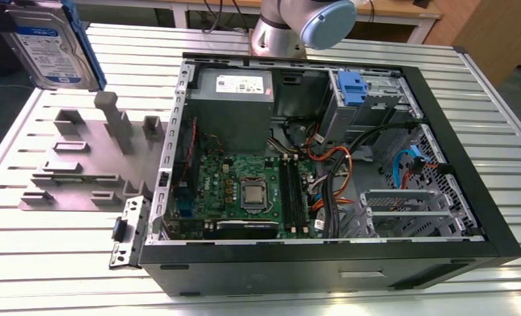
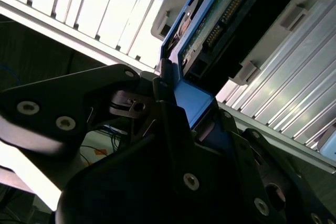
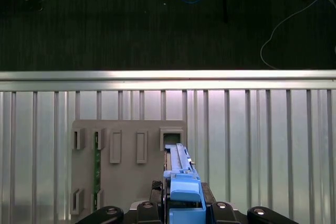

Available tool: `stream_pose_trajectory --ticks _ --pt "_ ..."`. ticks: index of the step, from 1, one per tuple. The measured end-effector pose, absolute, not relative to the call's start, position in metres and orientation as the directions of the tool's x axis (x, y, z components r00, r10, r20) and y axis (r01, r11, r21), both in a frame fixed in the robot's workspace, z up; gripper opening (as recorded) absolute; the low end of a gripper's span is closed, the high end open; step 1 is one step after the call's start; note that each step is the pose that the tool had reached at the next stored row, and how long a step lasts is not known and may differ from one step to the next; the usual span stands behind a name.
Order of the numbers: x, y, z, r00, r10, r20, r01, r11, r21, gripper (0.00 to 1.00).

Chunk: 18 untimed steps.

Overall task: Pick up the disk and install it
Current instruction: 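Pick up the disk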

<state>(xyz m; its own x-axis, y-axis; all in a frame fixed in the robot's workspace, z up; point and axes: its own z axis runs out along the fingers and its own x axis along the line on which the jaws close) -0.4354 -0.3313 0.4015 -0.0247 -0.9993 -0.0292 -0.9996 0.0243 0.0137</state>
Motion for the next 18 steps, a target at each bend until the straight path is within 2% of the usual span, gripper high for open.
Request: stream_pose_trajectory --ticks 18 --pt "-0.4354 -0.3313 0.4038 -0.025 -0.999 -0.029 -1.000 0.024 0.014 0.36"
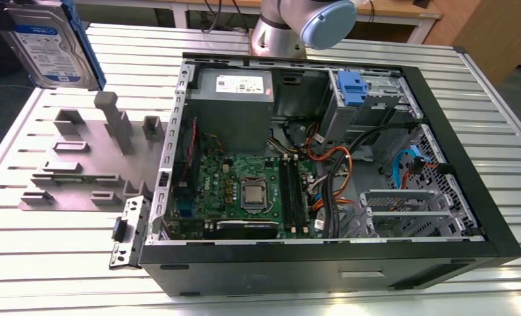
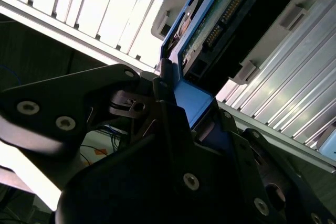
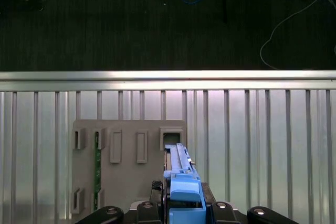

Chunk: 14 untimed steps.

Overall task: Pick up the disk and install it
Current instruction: 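Pick up the disk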

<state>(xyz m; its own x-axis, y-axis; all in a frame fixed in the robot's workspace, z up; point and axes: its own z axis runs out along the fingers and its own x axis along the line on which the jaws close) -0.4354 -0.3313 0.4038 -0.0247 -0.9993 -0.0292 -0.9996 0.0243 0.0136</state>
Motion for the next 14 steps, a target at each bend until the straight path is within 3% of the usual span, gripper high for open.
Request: stream_pose_trajectory --ticks 14 --pt "-0.435 -0.331 0.416 -0.025 -0.999 -0.029 -1.000 0.024 0.014 0.36"
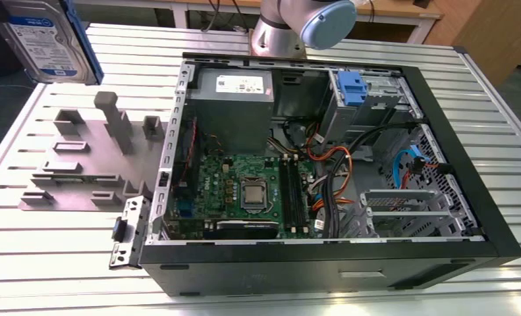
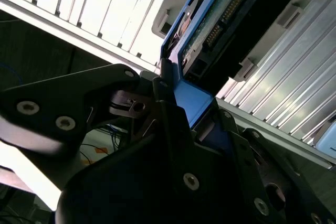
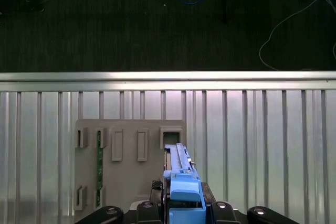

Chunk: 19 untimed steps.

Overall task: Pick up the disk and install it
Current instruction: 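Pick up the disk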

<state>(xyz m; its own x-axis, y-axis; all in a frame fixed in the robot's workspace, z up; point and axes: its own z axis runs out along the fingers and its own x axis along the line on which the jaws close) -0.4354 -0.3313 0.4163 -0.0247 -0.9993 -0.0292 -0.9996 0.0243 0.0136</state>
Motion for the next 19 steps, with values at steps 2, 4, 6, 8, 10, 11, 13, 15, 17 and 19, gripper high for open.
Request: stream_pose_trajectory --ticks 2,4,6,8,10,11,13,15,17,19 --pt "-0.4354 -0.3313 0.4174 -0.025 -0.999 -0.029 -1.000 0.024 0.014 0.36" --pt "-0.4354 -0.3313 0.4181 -0.025 -0.999 -0.029 -1.000 0.024 0.014 0.36" --pt "-0.4354 -0.3313 0.4194 -0.025 -0.999 -0.029 -1.000 0.024 0.014 0.36" --pt "-0.4354 -0.3313 0.4208 -0.025 -0.999 -0.029 -1.000 0.024 0.014 0.36" --pt "-0.4354 -0.3313 0.4219 -0.025 -0.999 -0.029 -1.000 0.024 0.014 0.36" --pt "-0.4354 -0.3313 0.4221 -0.025 -0.999 -0.029 -1.000 0.024 0.014 0.36" --pt "-0.4354 -0.3313 0.4223 -0.025 -0.999 -0.029 -1.000 0.024 0.013 0.36" --pt "-0.4354 -0.3313 0.4231 -0.025 -0.999 -0.029 -1.000 0.024 0.014 0.36" --pt "-0.4354 -0.3313 0.4236 -0.025 -0.999 -0.029 -1.000 0.024 0.014 0.36" --pt "-0.4354 -0.3313 0.4237 -0.025 -0.999 -0.029 -1.000 0.024 0.013 0.36"
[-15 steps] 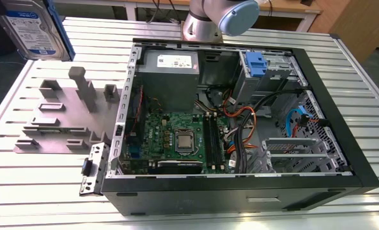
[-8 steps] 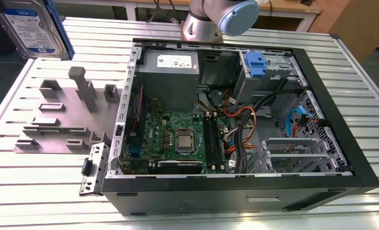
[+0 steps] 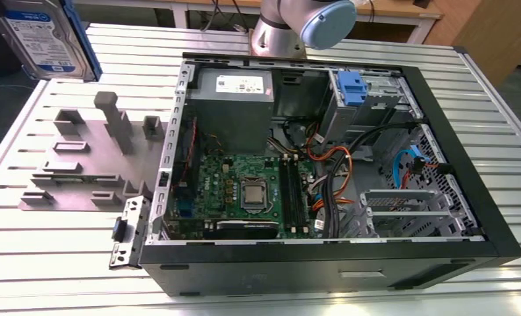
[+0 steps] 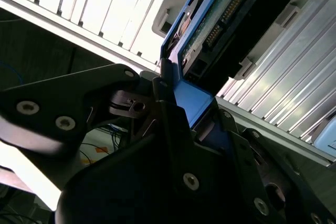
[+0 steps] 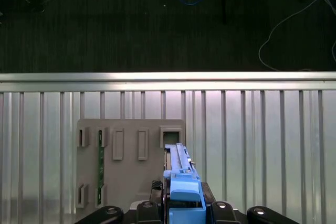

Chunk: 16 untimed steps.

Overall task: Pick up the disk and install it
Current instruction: 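Pick up the disk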

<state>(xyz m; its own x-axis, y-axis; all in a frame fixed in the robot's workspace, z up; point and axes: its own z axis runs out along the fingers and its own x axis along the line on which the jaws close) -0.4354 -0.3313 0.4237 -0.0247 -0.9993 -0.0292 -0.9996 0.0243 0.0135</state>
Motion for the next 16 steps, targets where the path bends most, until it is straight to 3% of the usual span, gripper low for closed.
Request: stream_pose_trajectory --ticks 16 --pt "-0.4354 -0.3313 0.4285 -0.025 -0.999 -0.029 -1.000 0.024 0.014 0.36"
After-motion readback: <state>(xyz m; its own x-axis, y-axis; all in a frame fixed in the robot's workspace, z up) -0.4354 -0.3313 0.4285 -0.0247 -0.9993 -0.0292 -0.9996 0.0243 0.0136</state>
